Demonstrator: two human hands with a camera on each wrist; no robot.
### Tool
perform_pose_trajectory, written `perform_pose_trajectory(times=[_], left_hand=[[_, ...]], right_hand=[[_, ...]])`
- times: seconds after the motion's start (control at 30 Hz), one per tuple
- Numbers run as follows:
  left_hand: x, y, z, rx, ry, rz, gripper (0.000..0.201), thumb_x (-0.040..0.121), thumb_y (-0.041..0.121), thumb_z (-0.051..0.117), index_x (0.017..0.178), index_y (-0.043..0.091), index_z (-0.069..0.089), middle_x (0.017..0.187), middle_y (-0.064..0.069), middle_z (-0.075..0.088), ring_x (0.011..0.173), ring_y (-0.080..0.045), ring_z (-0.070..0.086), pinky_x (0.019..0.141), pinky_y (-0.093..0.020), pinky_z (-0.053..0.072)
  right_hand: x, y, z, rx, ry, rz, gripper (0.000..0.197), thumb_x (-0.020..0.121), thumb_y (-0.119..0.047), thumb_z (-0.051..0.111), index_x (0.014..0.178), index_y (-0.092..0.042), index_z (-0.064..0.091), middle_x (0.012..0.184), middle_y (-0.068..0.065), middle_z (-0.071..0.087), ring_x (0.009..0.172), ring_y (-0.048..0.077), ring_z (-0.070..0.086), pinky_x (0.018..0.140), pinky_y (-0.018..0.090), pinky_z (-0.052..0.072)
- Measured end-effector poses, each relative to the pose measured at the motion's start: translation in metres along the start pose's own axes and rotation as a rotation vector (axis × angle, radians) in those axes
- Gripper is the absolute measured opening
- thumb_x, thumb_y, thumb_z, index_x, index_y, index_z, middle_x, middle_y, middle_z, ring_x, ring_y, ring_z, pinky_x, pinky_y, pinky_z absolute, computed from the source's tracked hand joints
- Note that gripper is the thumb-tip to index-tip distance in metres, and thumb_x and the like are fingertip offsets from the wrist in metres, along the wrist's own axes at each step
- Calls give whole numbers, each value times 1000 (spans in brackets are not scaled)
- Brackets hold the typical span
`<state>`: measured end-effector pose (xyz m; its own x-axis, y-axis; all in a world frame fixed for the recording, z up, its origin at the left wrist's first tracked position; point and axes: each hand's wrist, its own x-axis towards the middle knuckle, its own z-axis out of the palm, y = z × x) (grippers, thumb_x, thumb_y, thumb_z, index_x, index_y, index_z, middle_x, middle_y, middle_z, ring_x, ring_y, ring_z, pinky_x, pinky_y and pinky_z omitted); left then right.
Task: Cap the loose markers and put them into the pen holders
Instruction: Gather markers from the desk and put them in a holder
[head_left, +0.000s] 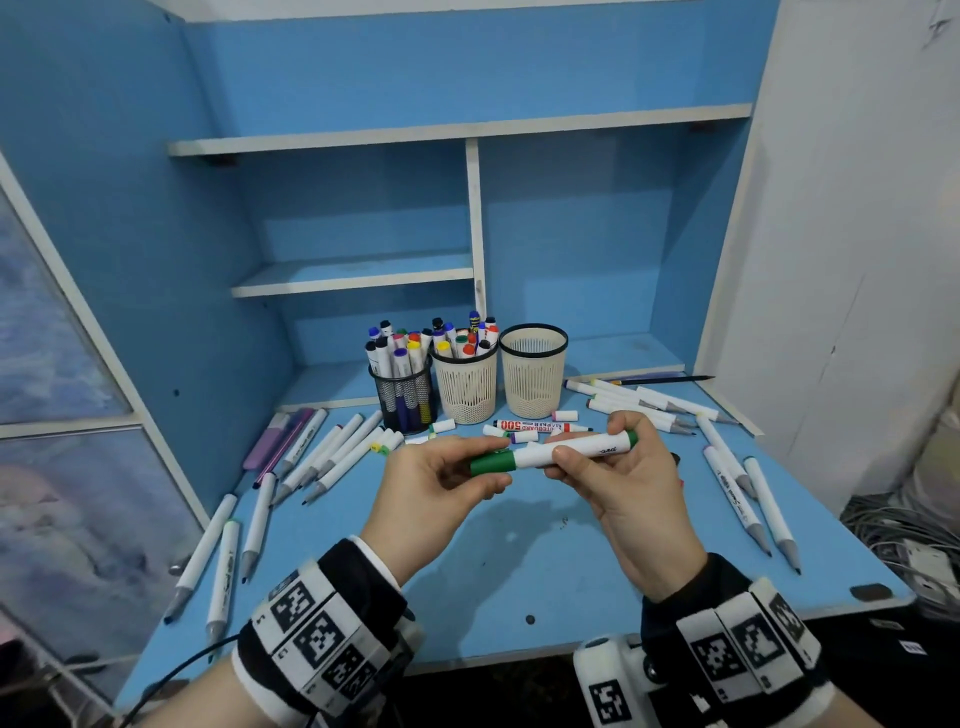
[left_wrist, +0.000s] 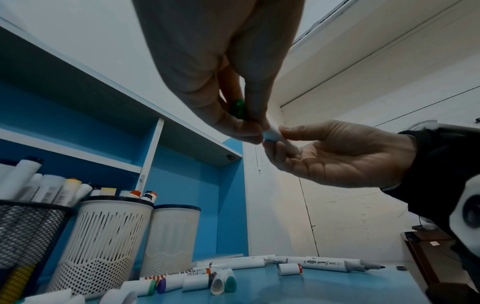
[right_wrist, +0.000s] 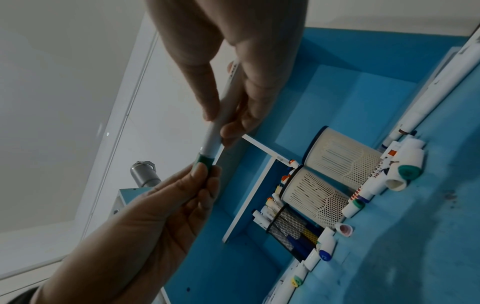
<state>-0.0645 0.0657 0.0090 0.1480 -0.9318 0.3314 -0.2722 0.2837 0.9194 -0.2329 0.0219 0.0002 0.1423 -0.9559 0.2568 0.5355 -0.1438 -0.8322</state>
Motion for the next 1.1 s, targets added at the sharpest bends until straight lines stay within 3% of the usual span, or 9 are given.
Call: perform_pose_trajectory(times=[0.1,0.2,0.3,0.53,0.73,0.9,0.97,1.03,1.1], left_hand=[[0,0,2,-7,-26,-16,31,77,-9,68,98,12,71,69,3,71,61,-12,66,63,-18,52],[0,4,2,19,-65,-20,29,80,-8,65,97,15,70,62,5,68,55,-8,62,58,-17,50],[1,5,0,-9,-103,-56,28,83,-9,62,93,16,68,53,3,65,48,-6,57,54,-16,48],[-2,-8,-11,-83,-101,-108,25,83,-13,58,101,2,67,54,-2,64,48,-9,57,51,-18,47],[8,-5,-19,-33,-188,-143,23,85,-8,59,95,11,68,61,-3,64,50,-12,60,51,-20,48],[41,-6,-14,216,-300,-106,23,83,12,69,105,18,67,80,-5,71,69,-12,65,67,-27,56],[63,-14,-8,368,-308,-79,21,83,20,70,104,20,68,85,-7,70,69,-11,59,71,-33,53],[89,-25,-1,471,-308,-87,23,85,22,67,107,16,68,94,-7,70,74,-11,59,68,-28,51],[113,-37,6,537,-319,-112,26,87,20,64,112,13,67,104,-4,70,90,-13,63,82,-26,52]], right_hand=[[-3,1,2,-30,14,-51,79,35,-42,92,87,-16,39,80,15,70,68,25,68,66,25,55],[-7,3,4,-91,23,-91,46,69,-4,76,88,-15,36,84,20,66,69,23,66,67,25,54],[-10,5,6,-132,14,-118,44,78,20,57,86,-15,33,85,23,64,68,22,64,68,23,53],[-14,19,18,-185,-11,-163,47,77,27,53,85,-13,29,80,18,64,79,15,68,75,21,52],[-1,16,13,-221,-85,-95,46,78,22,57,85,-15,31,86,21,65,79,18,68,79,28,54],[25,-4,0,-354,-119,-103,44,79,19,59,85,-16,33,85,19,66,71,19,65,65,26,52],[39,-13,-4,-425,-88,-151,44,80,18,59,86,-17,34,87,17,64,74,21,64,67,27,53],[57,-21,-8,-477,-48,-192,43,82,15,59,86,-21,36,88,14,64,77,22,63,71,28,52],[76,-29,-11,-537,-10,-227,39,84,10,59,86,-24,39,86,5,64,76,19,61,74,30,51]])
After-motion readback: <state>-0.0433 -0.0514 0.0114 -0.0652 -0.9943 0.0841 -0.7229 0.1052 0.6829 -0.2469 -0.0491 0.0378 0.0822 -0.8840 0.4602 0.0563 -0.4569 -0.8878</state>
